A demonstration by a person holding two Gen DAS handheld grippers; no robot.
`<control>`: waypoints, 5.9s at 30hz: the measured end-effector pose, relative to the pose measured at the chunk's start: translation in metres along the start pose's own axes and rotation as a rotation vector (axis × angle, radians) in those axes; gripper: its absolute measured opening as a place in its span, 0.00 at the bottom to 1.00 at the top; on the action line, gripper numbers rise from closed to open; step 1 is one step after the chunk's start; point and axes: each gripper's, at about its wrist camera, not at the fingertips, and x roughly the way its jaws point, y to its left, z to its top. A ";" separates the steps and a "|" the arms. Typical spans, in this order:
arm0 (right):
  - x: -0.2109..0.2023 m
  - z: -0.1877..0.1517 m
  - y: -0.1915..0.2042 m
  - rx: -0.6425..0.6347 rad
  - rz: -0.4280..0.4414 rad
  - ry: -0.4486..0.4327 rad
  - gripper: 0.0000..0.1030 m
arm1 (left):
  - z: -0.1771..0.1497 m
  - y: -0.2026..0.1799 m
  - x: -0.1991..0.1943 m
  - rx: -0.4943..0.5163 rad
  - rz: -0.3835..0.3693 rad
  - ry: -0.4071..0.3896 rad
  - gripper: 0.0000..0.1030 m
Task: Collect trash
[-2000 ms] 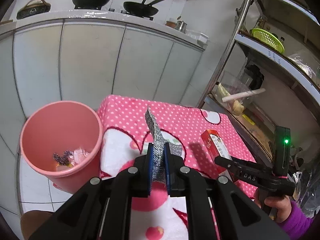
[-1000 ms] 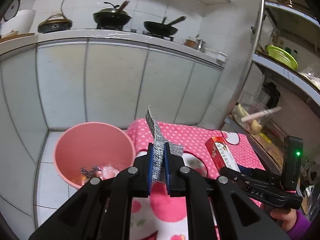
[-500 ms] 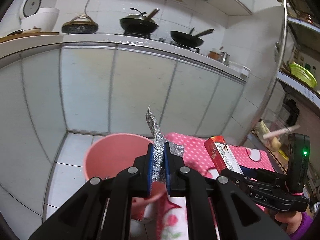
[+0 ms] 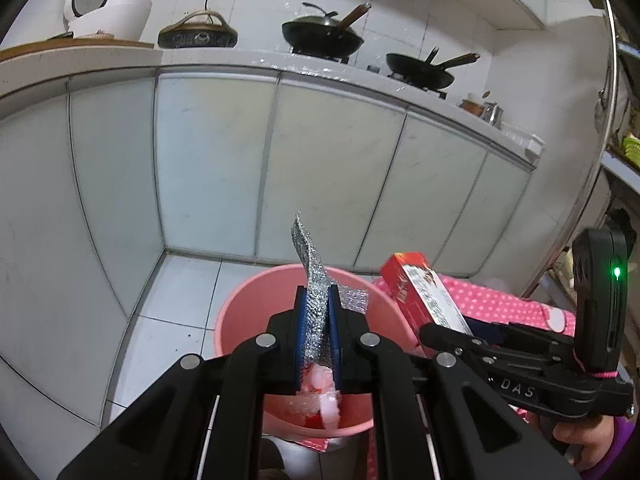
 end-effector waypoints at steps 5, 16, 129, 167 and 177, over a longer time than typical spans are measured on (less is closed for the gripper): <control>0.028 0.008 0.002 0.028 0.037 0.029 0.40 | -0.006 0.009 0.018 -0.011 0.013 0.032 0.09; 0.075 0.009 0.008 0.033 0.046 0.078 0.40 | -0.013 0.021 0.047 -0.021 0.032 0.076 0.09; -0.138 -0.130 0.037 -0.065 -0.233 -0.111 0.49 | -0.077 -0.089 -0.100 0.086 0.003 0.040 0.49; -0.140 -0.133 0.044 -0.086 -0.232 -0.114 0.49 | -0.075 -0.085 -0.109 0.083 0.002 0.029 0.48; -0.139 -0.133 0.045 -0.085 -0.231 -0.113 0.49 | -0.075 -0.085 -0.109 0.085 0.004 0.028 0.48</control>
